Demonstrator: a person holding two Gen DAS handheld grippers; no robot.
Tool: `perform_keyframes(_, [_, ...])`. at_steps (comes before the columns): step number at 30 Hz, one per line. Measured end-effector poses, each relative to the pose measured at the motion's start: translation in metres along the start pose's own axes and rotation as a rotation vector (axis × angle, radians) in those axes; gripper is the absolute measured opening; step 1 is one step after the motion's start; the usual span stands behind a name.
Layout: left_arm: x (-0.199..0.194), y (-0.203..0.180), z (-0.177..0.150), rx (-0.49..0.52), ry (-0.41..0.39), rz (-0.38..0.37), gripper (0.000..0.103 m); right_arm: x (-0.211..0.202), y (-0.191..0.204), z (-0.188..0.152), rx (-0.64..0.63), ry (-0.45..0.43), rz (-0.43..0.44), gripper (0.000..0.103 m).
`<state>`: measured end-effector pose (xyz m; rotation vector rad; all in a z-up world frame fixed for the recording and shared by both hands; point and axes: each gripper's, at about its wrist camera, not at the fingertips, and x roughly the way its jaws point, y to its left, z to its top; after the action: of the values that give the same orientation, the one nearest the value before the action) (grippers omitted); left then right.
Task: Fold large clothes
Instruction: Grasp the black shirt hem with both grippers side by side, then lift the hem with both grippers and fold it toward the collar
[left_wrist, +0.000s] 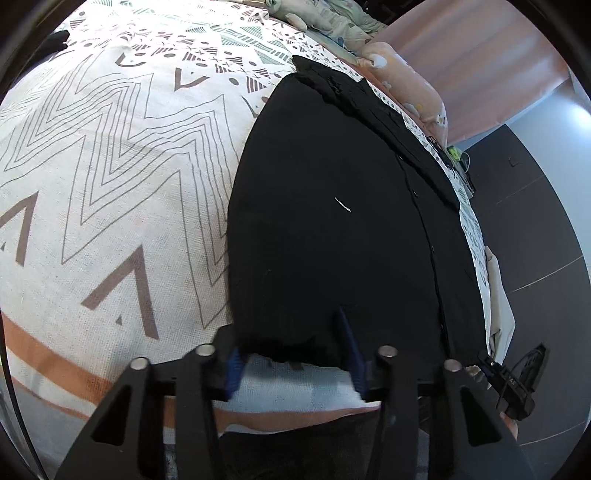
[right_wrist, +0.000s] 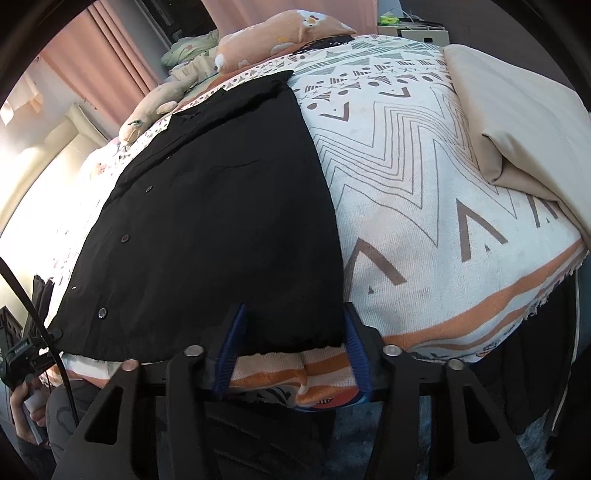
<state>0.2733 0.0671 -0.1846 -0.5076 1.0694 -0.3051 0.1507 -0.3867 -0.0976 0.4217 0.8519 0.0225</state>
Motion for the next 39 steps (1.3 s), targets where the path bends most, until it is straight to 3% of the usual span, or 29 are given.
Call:
perform_keyframes(2, [0.000,0.000,0.000,-0.001,-0.008,0.002,0.025,-0.003,-0.002,0.000,0.006,-0.001,0.010,0.033])
perform_keyframes(4, [-0.001,-0.001,0.001,-0.007,-0.020,-0.005,0.019,-0.007,-0.003,-0.002,0.023,-0.005,0.034,0.030])
perform_keyframes(9, [0.000,-0.005,0.005,-0.013,-0.021,0.001,0.018,-0.012,-0.017,-0.005,0.088,-0.013,0.106,0.029])
perform_keyframes(12, [0.005,-0.005,0.008,-0.038,0.000,0.008,0.019,0.001,-0.030,-0.005,0.154,0.032,0.140,0.030])
perform_keyframes(15, [0.009,-0.001,0.009,-0.068,0.011,-0.009,0.025,0.006,-0.037,-0.002,0.204,0.036,0.194,0.042])
perform_keyframes(17, [0.013,0.001,0.011,-0.090,0.017,-0.031,0.028,0.009,-0.038,-0.001,0.221,0.032,0.245,0.060])
perform_keyframes(22, [0.019,0.003,0.015,-0.124,0.005,-0.069,0.029,0.022,-0.050,0.003,0.303,-0.017,0.317,0.059])
perform_keyframes(24, [0.018,0.003,0.015,-0.131,-0.004,-0.075,0.029,0.026,-0.049,0.002,0.307,-0.027,0.303,0.037])
perform_keyframes(25, [0.016,0.003,0.014,-0.128,-0.013,-0.071,0.023,0.028,-0.048,0.003,0.295,-0.022,0.267,0.018])
perform_keyframes(26, [0.013,0.001,0.013,-0.125,-0.024,-0.066,0.018,0.029,-0.048,0.002,0.293,-0.017,0.256,0.015])
perform_keyframes(29, [0.001,-0.003,0.012,-0.127,-0.054,-0.075,0.012,0.018,-0.045,0.002,0.275,-0.057,0.284,0.009])
perform_keyframes(39, [-0.072,-0.033,0.009,-0.091,-0.185,-0.139,0.008,-0.036,-0.020,0.006,0.180,-0.148,0.332,0.007])
